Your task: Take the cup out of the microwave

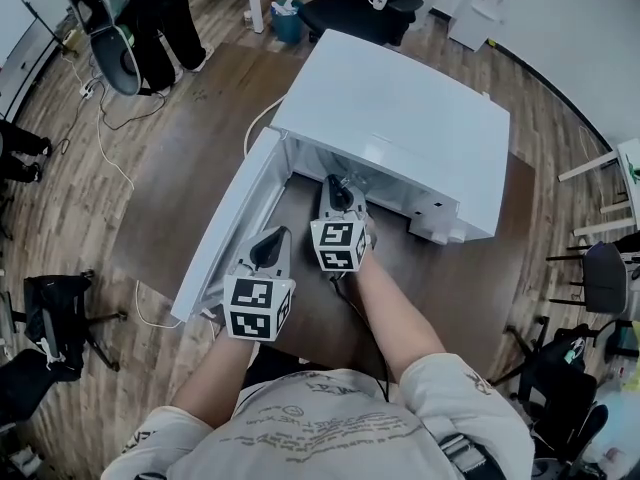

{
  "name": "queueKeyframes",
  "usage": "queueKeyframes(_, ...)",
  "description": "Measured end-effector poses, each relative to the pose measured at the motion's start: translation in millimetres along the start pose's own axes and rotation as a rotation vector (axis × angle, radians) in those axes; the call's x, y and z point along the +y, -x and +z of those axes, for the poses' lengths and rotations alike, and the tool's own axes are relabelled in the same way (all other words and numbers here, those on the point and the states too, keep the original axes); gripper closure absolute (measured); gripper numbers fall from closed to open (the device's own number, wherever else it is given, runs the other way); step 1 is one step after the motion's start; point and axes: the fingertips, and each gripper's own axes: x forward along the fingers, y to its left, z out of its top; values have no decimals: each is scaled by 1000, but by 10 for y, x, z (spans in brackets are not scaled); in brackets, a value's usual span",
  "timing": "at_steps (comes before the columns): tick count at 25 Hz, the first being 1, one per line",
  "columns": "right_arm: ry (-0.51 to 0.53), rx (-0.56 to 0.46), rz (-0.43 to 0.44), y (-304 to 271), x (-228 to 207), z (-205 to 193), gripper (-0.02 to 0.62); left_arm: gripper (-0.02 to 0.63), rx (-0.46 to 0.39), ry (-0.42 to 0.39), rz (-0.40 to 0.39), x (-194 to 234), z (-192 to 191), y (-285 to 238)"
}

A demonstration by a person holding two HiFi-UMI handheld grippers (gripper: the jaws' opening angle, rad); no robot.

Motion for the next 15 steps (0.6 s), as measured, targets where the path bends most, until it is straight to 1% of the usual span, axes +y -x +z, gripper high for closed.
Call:
queueKeyframes(10,-46,-9,-8,707,139,106,575,592,-39,-23,-40,-133,161,204)
queueKeyframes(15,-113,-13,-28,1103,132,138,575,591,-55,-37,-70,-234,223,302)
